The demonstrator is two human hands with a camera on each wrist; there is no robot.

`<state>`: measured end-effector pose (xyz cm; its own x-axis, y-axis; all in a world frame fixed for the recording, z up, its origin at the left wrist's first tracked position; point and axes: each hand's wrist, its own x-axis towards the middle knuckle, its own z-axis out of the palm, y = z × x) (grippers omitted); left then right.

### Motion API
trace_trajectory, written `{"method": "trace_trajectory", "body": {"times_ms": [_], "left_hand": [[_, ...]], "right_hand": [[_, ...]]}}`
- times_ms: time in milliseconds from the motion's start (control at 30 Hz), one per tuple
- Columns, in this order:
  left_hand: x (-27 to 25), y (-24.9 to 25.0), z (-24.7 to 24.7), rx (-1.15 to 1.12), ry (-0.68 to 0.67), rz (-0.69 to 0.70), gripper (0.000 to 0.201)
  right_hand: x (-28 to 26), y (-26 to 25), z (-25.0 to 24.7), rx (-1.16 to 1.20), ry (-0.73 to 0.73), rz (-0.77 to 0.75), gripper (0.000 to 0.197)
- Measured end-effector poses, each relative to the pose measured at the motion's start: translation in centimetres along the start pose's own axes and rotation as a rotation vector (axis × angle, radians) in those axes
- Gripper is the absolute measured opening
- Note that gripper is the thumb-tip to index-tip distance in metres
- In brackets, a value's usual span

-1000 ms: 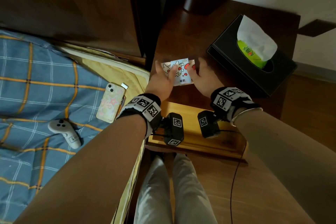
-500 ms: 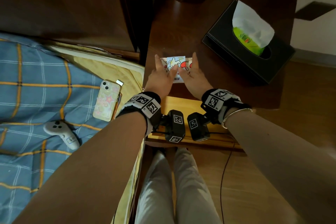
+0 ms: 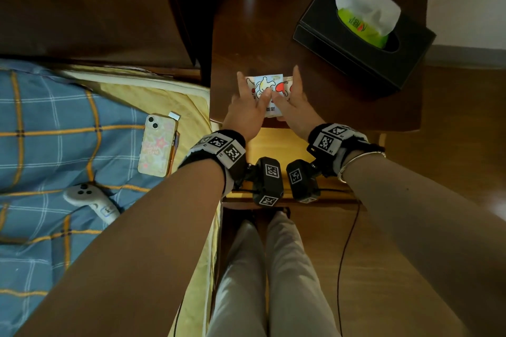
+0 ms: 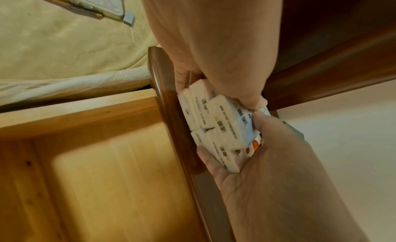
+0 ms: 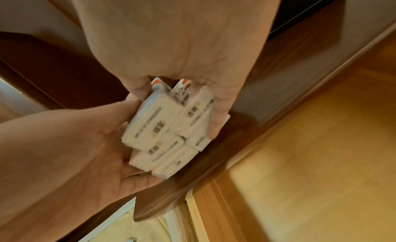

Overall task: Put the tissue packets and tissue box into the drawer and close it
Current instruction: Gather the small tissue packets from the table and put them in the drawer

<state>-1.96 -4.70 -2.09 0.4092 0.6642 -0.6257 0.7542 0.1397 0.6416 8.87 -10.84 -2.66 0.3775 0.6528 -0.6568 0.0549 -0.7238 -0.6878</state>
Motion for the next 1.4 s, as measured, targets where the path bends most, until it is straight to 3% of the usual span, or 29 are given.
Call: {"method": "trace_trajectory", "body": {"times_ms": [367,767,1033,1267,1400], "left_hand": [[-4.5,-1.0,1.6,-0.026,0.032,0.098,0.077],[-8.9,-7.8,7.1,-0.002,0.021,0.048,0.077],[-5.6,-12.6,11.0,0.054,-0.021,-0.015,0.077],[-1.9,-16.2,14.2,0.059,-0.055,-0.074,0.076],[-0.4,-17.6,15.3,0.075,-0.082,-0.107,0.077]], "right_hand": [[-4.8,1.7,0.3,0.07,0.036,-0.063,0.078],[-9.0,10.1,4.0,0.134,0.008,0.011,0.074],[-5.9,15.8,5.9,0.136,-0.001,0.042,0.071],[-1.6,20.1,8.1,0.091,-0.031,0.121,0.085],[0.3,21.9,8.5,0.045,-0.067,0.152,0.078]]}}
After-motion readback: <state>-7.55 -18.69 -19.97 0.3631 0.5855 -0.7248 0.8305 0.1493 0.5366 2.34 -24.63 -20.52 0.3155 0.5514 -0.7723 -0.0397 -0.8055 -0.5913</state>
